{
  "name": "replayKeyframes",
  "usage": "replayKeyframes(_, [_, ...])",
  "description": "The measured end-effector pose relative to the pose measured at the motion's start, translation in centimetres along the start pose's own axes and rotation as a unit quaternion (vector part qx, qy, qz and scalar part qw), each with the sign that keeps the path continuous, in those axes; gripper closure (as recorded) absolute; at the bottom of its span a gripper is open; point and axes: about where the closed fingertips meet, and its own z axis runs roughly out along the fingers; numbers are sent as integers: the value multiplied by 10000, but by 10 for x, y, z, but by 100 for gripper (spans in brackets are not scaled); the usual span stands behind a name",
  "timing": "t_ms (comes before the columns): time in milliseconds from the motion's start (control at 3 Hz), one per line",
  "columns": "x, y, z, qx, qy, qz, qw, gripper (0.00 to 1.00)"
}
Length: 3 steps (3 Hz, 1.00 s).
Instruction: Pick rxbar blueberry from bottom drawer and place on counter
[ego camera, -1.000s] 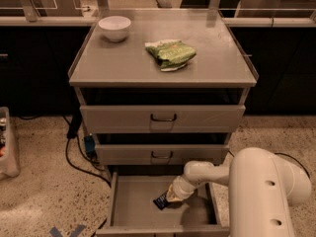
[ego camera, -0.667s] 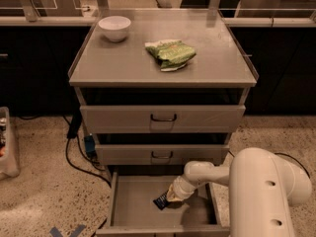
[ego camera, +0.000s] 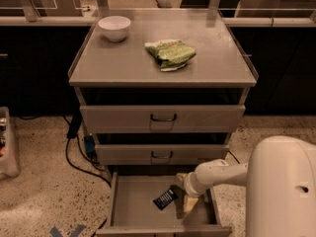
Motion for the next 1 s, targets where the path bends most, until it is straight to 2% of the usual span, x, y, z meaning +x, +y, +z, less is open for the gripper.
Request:
replayKeyframes(333, [14,-20,-76,711,443,17,9965,0])
replayKeyframes(667, [22,-18,-149,1167,710,311,9901,0])
replayKeyframes(1000, [29,1,-213,1419,964,634,9831,0])
